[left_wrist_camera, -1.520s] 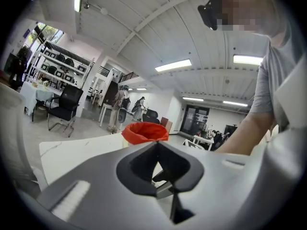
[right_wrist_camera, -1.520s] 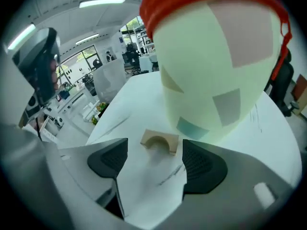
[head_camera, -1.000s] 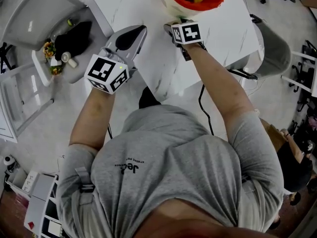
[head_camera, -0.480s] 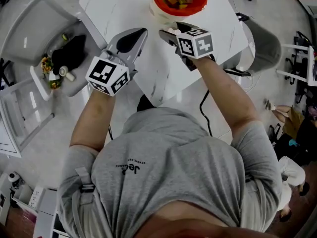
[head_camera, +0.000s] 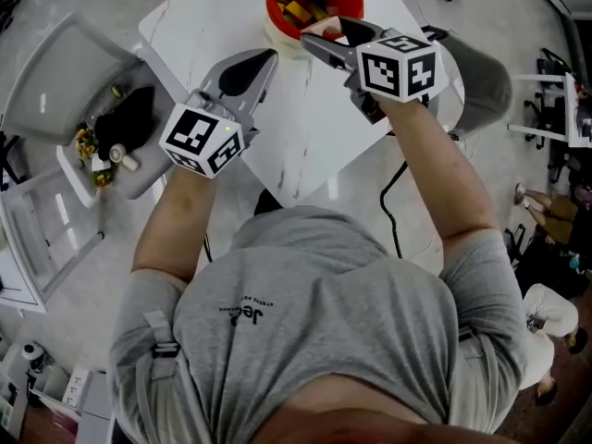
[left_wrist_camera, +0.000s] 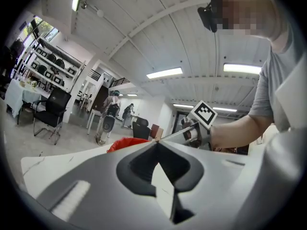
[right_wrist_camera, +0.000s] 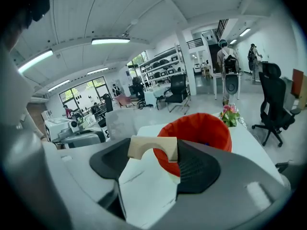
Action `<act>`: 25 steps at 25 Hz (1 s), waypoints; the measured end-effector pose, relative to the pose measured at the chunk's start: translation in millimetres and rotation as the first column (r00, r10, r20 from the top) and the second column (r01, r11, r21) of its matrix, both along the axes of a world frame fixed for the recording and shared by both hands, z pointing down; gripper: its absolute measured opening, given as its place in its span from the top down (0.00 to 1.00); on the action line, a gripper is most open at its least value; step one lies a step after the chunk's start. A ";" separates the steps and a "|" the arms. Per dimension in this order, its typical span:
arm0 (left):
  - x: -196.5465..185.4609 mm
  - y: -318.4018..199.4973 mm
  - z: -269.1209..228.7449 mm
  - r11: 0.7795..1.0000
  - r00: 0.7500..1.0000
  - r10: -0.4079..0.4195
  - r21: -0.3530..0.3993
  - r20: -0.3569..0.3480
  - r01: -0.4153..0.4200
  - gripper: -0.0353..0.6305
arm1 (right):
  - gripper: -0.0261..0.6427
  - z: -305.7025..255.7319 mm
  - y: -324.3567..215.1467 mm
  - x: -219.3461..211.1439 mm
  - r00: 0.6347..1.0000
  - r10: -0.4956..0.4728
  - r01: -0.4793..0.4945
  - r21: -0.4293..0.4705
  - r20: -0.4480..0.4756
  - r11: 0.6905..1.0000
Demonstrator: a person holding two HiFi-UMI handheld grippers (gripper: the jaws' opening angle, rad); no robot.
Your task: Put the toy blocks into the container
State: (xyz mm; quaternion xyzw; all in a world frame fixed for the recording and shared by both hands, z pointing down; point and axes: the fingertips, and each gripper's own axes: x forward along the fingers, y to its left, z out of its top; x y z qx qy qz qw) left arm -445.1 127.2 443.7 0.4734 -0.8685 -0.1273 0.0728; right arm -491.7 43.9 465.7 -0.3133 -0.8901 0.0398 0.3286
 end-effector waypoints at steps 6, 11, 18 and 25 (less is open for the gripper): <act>-7.4 -6.7 -10.4 1.000 1.000 0.000 0.005 0.020 0.000 0.86 | 0.51 -29.3 -11.9 -35.4 0.997 0.004 -0.008 0.052 0.082 0.999; -12.7 -5.6 -14.6 1.000 0.999 -0.005 0.003 0.032 0.005 0.86 | 0.51 -21.4 -16.9 -65.3 0.995 0.012 -0.023 0.107 0.095 0.994; -19.2 -2.5 -16.9 1.000 0.999 -0.016 0.004 0.034 0.016 0.86 | 0.51 -6.5 -21.1 -85.7 0.995 0.026 -0.040 0.154 0.095 0.987; -22.7 -7.1 -16.7 1.000 0.999 -0.015 0.003 0.036 0.015 0.86 | 0.37 -6.8 -23.4 -90.5 0.994 0.019 -0.033 0.126 0.112 0.992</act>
